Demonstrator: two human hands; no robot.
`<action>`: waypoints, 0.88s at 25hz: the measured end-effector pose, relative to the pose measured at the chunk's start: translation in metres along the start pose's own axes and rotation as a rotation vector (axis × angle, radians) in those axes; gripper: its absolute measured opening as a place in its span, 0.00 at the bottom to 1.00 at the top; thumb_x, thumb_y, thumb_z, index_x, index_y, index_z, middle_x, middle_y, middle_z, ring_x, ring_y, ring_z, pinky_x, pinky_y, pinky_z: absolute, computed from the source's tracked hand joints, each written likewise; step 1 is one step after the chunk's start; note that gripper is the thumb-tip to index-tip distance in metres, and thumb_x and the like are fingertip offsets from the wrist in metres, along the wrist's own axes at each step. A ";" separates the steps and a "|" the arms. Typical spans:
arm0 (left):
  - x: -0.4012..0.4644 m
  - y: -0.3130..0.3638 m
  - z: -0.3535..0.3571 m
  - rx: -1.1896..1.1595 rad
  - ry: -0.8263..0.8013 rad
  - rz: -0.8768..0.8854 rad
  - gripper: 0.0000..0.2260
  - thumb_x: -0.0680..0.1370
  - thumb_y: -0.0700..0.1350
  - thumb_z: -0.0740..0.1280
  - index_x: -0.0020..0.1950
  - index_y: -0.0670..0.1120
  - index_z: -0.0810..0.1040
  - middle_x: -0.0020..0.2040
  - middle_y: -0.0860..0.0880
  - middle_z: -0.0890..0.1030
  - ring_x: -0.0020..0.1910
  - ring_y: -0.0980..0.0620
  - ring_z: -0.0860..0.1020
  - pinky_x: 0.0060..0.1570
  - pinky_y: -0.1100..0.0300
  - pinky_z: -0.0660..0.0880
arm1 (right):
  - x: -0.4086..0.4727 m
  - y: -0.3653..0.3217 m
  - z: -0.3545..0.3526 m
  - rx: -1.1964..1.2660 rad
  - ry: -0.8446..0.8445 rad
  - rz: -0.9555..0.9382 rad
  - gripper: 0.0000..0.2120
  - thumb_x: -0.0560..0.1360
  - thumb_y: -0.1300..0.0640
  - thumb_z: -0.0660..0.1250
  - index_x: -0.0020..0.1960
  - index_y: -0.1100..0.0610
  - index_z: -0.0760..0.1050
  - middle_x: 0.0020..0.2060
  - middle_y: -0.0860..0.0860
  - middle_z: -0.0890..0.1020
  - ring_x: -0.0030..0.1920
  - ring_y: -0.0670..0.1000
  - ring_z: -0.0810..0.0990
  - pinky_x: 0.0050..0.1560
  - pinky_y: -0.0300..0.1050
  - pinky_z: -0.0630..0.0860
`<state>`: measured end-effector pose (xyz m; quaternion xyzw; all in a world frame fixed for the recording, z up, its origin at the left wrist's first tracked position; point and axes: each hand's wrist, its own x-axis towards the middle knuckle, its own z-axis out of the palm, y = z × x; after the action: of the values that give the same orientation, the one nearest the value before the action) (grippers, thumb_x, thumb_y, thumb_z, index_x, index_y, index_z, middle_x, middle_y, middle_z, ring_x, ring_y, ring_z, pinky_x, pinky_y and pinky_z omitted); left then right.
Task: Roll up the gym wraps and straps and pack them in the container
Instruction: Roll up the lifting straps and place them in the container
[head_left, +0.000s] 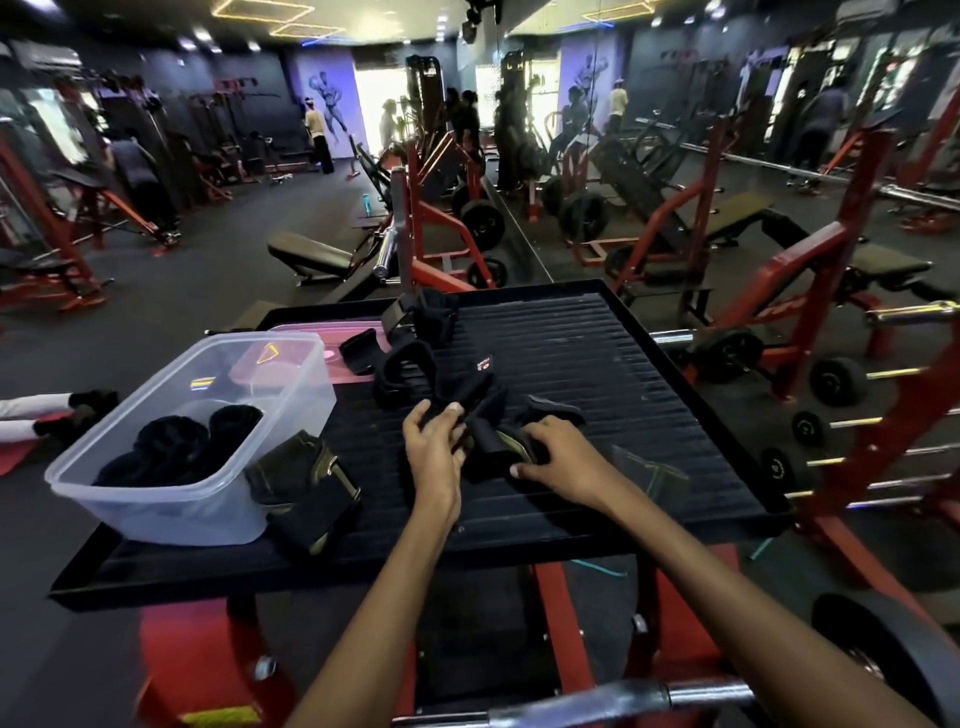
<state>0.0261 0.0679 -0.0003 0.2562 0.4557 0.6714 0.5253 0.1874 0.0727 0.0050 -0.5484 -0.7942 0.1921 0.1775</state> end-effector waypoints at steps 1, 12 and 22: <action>0.000 0.003 -0.001 -0.033 -0.020 -0.036 0.08 0.77 0.43 0.65 0.55 0.47 0.69 0.46 0.49 0.78 0.44 0.52 0.77 0.45 0.59 0.74 | 0.000 -0.002 0.000 -0.043 -0.066 -0.016 0.26 0.71 0.45 0.69 0.66 0.54 0.71 0.58 0.53 0.73 0.61 0.53 0.69 0.61 0.48 0.68; -0.015 0.011 0.000 0.195 0.243 0.118 0.22 0.71 0.28 0.61 0.60 0.46 0.66 0.48 0.47 0.73 0.44 0.48 0.74 0.44 0.60 0.73 | -0.001 0.012 -0.022 0.335 0.094 -0.027 0.18 0.73 0.49 0.69 0.61 0.54 0.75 0.60 0.46 0.74 0.60 0.45 0.73 0.64 0.41 0.69; -0.027 -0.008 0.007 1.233 -0.165 0.675 0.14 0.78 0.56 0.59 0.55 0.51 0.77 0.54 0.53 0.80 0.55 0.52 0.77 0.56 0.54 0.69 | -0.024 0.047 -0.054 -0.349 -0.079 0.619 0.34 0.72 0.37 0.65 0.68 0.58 0.68 0.69 0.59 0.66 0.69 0.63 0.65 0.67 0.57 0.62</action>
<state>0.0445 0.0455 -0.0006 0.6842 0.6073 0.3956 0.0804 0.2601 0.0710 0.0265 -0.7773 -0.6175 0.1193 -0.0163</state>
